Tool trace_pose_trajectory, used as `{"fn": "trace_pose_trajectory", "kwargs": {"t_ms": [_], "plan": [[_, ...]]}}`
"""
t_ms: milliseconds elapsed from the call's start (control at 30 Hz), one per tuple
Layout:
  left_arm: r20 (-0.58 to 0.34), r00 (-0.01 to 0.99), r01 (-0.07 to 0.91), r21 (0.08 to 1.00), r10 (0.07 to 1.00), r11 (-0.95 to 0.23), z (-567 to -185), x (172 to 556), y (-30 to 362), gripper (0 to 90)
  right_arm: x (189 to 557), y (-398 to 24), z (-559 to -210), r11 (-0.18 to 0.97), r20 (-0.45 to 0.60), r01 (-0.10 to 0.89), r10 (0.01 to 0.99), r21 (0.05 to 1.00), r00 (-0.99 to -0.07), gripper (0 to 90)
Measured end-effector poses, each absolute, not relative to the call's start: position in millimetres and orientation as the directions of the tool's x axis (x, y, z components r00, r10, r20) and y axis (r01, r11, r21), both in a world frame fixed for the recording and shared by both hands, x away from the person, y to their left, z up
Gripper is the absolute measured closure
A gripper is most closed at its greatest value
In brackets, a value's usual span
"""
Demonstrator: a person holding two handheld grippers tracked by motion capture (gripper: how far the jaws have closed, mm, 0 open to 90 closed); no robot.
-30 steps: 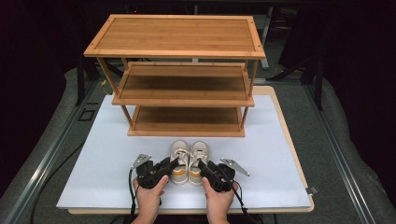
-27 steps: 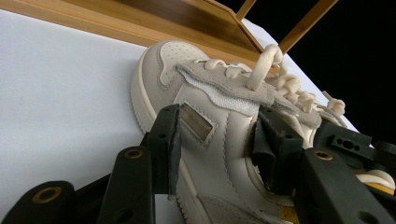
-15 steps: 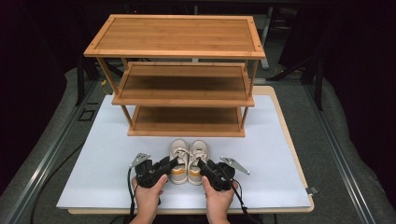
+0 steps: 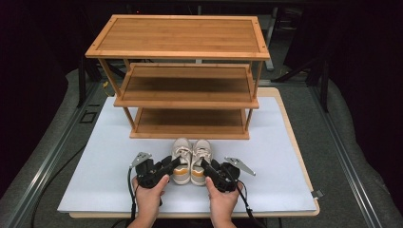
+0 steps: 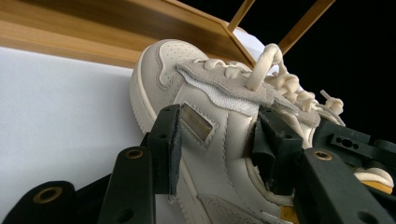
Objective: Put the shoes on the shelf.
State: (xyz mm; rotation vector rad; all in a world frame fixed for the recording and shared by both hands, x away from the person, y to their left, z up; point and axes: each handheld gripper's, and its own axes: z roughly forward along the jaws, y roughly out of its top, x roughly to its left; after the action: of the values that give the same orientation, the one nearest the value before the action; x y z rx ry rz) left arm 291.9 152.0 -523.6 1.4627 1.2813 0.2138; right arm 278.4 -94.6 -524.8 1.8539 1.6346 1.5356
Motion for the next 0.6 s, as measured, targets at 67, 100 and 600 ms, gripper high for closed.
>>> {"fn": "trace_pose_trajectory", "kwargs": {"t_ms": [67,100,600], "plan": [[-0.497,0.392,0.573,0.79,0.775,0.217,-521.2,292.3,152.4,55.1,279.7,-93.1,-523.1,-0.363,0.54,0.566,0.823,0.74,-0.178,55.5],[-0.496,0.392,0.573,0.79,0.775,0.216,-520.0,292.6,153.0,55.1,280.0,-92.9,-521.7,-0.36,0.536,0.566,0.825,0.742,-0.177,55.5],[-0.496,0.401,0.559,0.799,0.771,0.223,-496.7,296.4,157.0,55.1,284.2,-89.9,-498.0,-0.359,0.535,0.557,0.823,0.749,-0.189,55.5]]}}
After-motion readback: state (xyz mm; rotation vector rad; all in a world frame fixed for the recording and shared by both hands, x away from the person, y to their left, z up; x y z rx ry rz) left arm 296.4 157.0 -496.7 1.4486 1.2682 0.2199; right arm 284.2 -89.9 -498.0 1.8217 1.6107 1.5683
